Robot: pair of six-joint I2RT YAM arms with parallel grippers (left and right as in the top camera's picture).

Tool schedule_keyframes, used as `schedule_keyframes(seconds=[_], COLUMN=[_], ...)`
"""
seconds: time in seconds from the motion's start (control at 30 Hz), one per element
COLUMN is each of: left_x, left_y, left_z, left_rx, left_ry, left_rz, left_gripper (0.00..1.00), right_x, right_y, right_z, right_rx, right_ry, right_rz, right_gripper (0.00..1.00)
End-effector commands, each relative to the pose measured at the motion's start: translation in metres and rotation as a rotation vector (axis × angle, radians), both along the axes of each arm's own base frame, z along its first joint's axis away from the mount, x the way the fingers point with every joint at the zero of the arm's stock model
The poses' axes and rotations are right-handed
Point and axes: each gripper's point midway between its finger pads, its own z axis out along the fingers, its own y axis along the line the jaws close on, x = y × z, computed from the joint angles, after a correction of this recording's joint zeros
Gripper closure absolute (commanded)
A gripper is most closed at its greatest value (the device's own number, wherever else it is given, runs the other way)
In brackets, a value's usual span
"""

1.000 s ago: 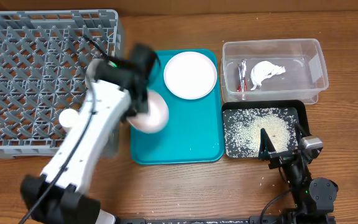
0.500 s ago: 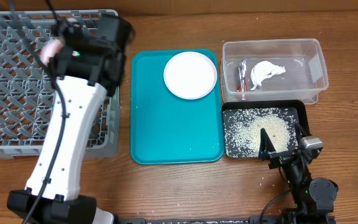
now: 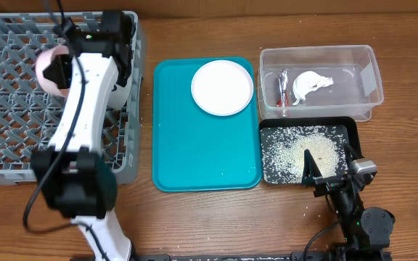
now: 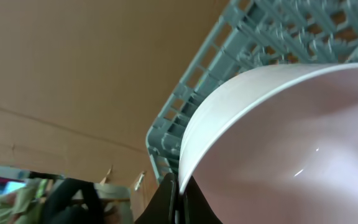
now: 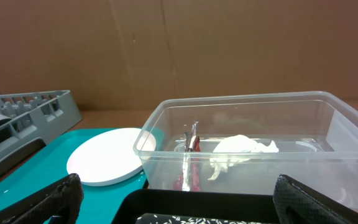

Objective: Sort waste into correct bins and load items into the dishwasher
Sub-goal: 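Place the pink bowl on its side in the rack's back left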

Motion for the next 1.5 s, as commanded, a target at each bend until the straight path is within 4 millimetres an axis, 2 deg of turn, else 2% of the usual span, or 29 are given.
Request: schedule_keyframes(seconds=[0.0, 0.13, 0.3, 0.63, 0.9, 1.0, 1.03, 1.13, 1.27, 1.3, 1.33, 1.47], left_x=[0.009, 0.017, 0.024, 0.03, 0.025, 0.02, 0.017, 0.013, 0.008, 0.005, 0.004, -0.001], left_y=[0.015, 0.023, 0.019, -0.002, -0.012, -0.02, -0.026, -0.04, -0.065, -0.088, -0.102, -0.165], left_z=[-0.026, -0.057, -0.09, -0.099, -0.111, -0.11, -0.108, -0.098, -0.077, -0.065, -0.06, -0.04], left_rx=[0.073, 0.061, 0.022, -0.022, -0.099, -0.155, -0.212, -0.314, -0.451, -0.557, -0.614, -0.82], left_ry=[0.078, 0.117, 0.167, 0.178, 0.218, 0.212, 0.2, 0.172, 0.112, 0.088, 0.072, 0.028], left_rz=[0.037, 0.057, 0.047, 0.0, -0.013, -0.011, -0.01, -0.024, -0.075, -0.139, -0.174, -0.341], left_gripper=[0.96, 0.96, 0.96, 0.96, 0.96, 0.96, 0.95, 0.69, 0.48, 0.4, 0.36, 0.36], right_x=[0.0, 0.0, 0.0, 0.0, 0.0, 0.0, 0.0, 0.0, 0.0, 0.0, 0.0, 0.0], right_y=[-0.002, -0.002, -0.002, -0.002, -0.002, -0.002, -0.002, -0.002, -0.002, -0.002, -0.002, -0.002], right_z=[-0.002, -0.002, -0.002, -0.002, -0.002, -0.002, -0.002, -0.002, -0.002, -0.002, -0.002, -0.002], right_rx=[-0.003, -0.003, -0.003, -0.004, -0.003, -0.004, -0.003, -0.003, -0.003, -0.003, -0.003, -0.003], right_ry=[-0.006, -0.006, -0.006, -0.006, -0.006, -0.006, -0.006, -0.006, -0.006, -0.006, -0.006, -0.006], right_rz=[-0.007, -0.007, -0.007, -0.007, -0.007, -0.007, -0.007, -0.007, -0.007, -0.007, -0.007, -0.007], right_gripper=[0.0, 0.0, 0.01, 0.01, 0.0, 0.0, 0.0, 0.0, 0.0, 0.0, 0.0, 0.0])
